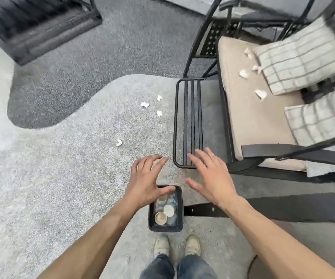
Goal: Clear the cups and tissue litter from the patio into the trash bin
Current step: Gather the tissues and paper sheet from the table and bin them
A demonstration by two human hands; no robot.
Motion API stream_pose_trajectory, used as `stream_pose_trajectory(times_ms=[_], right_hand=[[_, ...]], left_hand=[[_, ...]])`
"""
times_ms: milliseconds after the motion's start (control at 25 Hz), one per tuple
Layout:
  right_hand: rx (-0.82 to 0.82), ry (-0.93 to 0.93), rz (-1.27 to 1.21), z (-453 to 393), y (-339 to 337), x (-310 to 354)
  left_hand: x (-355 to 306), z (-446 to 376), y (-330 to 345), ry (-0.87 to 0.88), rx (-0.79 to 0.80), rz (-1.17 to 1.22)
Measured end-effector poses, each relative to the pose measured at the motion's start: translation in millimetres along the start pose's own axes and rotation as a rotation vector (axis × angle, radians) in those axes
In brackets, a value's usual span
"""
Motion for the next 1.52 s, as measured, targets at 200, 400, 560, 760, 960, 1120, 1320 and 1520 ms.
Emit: stream_pose_trajectory(times_ms=[200, 400, 560, 760, 960, 1120, 1320, 1520], right_hand=[[-0.084, 0.046, 0.048, 40, -82, 4], [-0.172, 0.162, 0.056, 89, -122, -13], [-0.232, 0.293, 0.085, 140, -140, -38], [-0.277, 0.519, 0.112, 239, -151, -82], [-0.313, 0.776, 0.123, 374, -158, -124], [-0.345, 0.983, 0.110, 491, -154, -147], [-0.342, 1.191, 0.097, 620, -141, -157], [-0.324, 1.388, 0.026, 703, -121, -160]], left_hand=[[-51, -9, -69, 0.144, -0.068, 0.017], [-101, -19, -83, 0.340, -0.021, 0.020], [-153, -26, -80, 0.487, -0.028, 0.063], [-252, -19, -48, 0.712, 0.069, 0.156], [-374, 15, -1, 0.908, 0.187, 0.260], [-467, 66, 40, 1.029, 0.255, 0.317], [-560, 126, 89, 1.166, 0.329, 0.318], [-618, 163, 125, 1.218, 0.438, 0.323]])
Point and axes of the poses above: each hand's wrist, its own z-axis away from the middle knuckle, its own y-axis out of the palm, x = y × z, the point moved 1 cm from there along -z, towards the middle knuckle, and after that the axes turned 3 degrees about z, right-handed, at the moved point
